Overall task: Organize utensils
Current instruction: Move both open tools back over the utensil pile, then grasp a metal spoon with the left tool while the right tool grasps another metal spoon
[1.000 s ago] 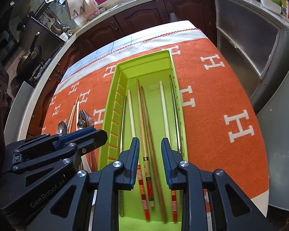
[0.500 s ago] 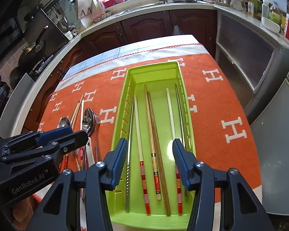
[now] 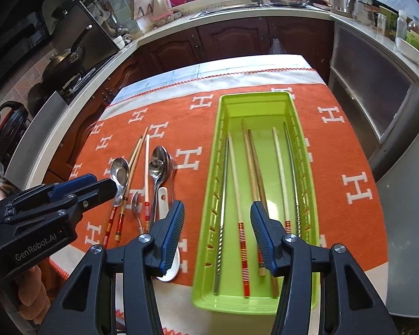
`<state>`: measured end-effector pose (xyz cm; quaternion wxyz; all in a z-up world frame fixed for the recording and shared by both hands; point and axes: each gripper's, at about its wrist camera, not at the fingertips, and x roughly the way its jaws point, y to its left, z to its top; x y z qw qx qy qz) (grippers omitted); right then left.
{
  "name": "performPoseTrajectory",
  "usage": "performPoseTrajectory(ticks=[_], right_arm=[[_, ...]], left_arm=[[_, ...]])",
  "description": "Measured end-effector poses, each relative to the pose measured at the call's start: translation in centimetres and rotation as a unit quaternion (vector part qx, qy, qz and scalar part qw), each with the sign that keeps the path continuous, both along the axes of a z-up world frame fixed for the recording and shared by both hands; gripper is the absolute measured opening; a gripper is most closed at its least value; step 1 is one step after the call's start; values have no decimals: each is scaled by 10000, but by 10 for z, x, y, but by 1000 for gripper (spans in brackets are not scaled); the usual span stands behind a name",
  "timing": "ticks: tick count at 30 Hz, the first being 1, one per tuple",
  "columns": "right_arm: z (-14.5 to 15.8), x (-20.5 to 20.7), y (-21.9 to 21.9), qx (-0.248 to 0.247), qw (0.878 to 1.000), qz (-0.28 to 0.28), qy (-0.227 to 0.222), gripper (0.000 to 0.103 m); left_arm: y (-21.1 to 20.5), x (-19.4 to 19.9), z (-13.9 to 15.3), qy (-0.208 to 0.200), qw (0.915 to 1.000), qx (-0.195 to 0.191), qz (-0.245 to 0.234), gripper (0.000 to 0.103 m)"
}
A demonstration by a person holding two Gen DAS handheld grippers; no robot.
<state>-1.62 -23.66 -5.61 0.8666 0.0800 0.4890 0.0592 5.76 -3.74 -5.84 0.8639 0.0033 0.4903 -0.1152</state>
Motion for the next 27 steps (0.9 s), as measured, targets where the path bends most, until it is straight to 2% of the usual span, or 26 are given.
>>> performPoseTrajectory(ticks=[13, 22, 27], right_arm=[[19, 34, 45, 157, 9991, 380, 63, 50], [8, 71, 80, 254, 9972, 652, 260, 50], [-5, 88, 97, 224, 9962, 766, 343, 50]], left_arm=[[81, 12, -4, 29, 9979, -217, 614, 42], [134, 41, -40, 414, 9920, -591, 1035, 45], [145, 55, -61, 586, 9892, -797, 1080, 45]])
